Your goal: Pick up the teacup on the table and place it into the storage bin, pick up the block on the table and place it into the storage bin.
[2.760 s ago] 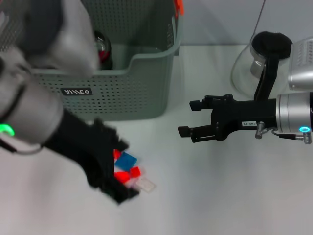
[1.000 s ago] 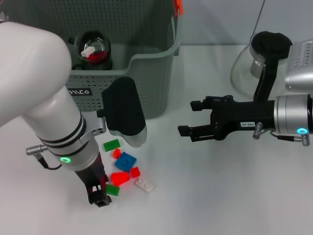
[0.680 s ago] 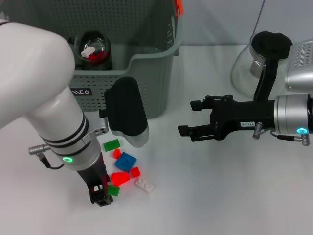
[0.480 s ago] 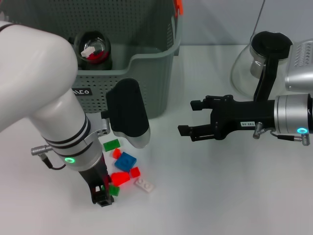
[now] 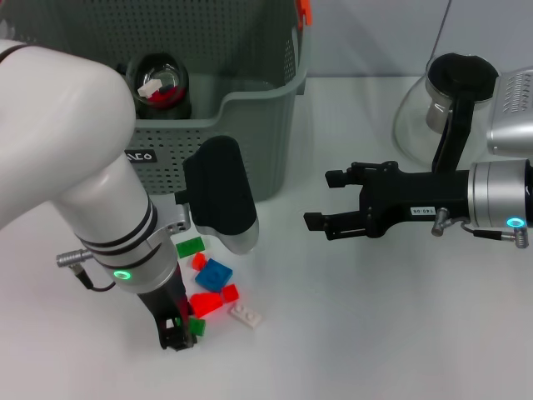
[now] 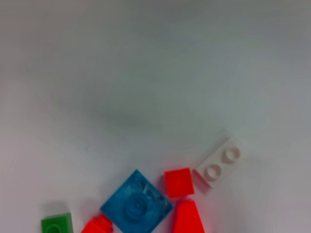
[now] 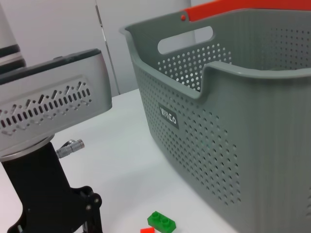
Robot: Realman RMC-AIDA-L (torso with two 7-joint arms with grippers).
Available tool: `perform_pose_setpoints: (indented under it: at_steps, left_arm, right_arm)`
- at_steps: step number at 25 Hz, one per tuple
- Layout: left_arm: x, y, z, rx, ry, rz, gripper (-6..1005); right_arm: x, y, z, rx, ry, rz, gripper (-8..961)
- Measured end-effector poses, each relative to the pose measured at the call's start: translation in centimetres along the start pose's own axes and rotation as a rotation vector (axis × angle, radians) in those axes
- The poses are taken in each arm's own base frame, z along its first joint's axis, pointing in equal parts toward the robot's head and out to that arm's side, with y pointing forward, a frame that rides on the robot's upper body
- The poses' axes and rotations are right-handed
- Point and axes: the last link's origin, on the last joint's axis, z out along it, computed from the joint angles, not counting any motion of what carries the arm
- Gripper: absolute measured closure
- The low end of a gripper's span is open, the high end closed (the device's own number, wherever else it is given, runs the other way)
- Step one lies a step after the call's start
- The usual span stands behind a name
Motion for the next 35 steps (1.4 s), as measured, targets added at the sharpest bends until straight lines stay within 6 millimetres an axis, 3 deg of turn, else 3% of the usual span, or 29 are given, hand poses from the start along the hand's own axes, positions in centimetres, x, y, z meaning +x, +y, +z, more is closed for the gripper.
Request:
perform_pose_setpoints:
  at_steps: [3,8,14,18,23,28,33,35]
  left_arm:
    - [0.2,-0.2,-0.1,0.009,0.006,-0.018,618]
    - [0.3,-0.5,-0.4,0.023,0.009,-0.044,816]
    - [0.1,0.0,-1.6,0.010,0.008,-0.057,814]
    - [-0.7,-0.1,-3.6,-0.009,0.051,-0.132,813]
    - [-2.1,-0.9,-6.5,-0.086,0.252,-0.298,811]
    - [-3.9,-3.4,-11.1,-0.101,0.569,-0.432,809]
    - [-4.6,-6.4,-16.5,0.010,0.842,-0.428,808]
    - [-5.0,-8.7,-17.7,0.094,0.888,-0.464,807]
  right_arm:
    - [0.0,0.0,0.0,0.001,-0.001,0.001,42]
    - [0.0,0.0,0.0,0.001,-0.001,0.000,42]
    - [0.0,0.0,-0.1,0.001,-0.002,0.001,42]
    - [0.0,0.0,-0.1,0.000,-0.002,0.002,41]
    - [0.0,0.0,-0.2,-0.005,0.000,0.004,41]
    - [0.0,0.1,-0.2,-0.010,-0.001,0.004,42]
    - [-0.1,0.1,-0.1,-0.014,-0.002,0.003,42]
    - [-0.1,0.2,-0.1,-0.017,-0.002,0.004,42]
